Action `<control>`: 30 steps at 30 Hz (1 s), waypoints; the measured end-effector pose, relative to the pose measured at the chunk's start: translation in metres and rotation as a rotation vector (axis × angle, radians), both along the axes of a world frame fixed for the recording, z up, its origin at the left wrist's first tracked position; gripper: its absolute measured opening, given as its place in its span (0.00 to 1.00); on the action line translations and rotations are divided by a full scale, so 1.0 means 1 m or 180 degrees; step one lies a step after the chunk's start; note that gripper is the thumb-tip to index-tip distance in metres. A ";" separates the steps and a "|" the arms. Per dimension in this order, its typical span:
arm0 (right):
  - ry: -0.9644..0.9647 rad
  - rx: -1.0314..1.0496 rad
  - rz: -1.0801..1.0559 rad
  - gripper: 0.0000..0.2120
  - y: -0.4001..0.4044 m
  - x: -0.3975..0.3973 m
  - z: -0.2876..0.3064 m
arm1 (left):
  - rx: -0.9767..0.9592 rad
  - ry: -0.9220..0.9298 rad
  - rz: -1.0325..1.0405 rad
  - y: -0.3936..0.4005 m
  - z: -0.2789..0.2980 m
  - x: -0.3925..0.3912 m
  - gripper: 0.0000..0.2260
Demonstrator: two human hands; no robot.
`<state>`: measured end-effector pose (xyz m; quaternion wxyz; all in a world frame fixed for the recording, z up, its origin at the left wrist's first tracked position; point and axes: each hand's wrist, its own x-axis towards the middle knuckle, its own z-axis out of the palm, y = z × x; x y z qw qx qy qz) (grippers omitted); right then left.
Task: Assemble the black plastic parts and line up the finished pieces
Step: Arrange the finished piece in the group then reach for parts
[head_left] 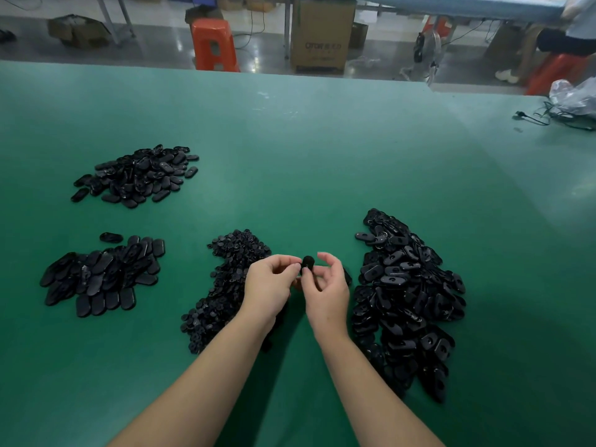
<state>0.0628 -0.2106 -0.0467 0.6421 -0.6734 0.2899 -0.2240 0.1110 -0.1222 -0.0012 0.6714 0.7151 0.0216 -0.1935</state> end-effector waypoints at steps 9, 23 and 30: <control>0.0030 -0.0326 -0.0080 0.11 -0.001 -0.001 0.002 | 0.0364 -0.0171 0.0032 -0.012 -0.003 0.000 0.07; 0.0139 -0.0247 -0.0043 0.09 -0.002 -0.004 0.004 | 0.0977 -0.0547 0.0011 -0.019 0.001 0.002 0.04; 0.0123 -0.0253 -0.0002 0.09 -0.002 -0.004 0.005 | 0.0649 -0.0227 0.0144 -0.019 -0.002 0.003 0.04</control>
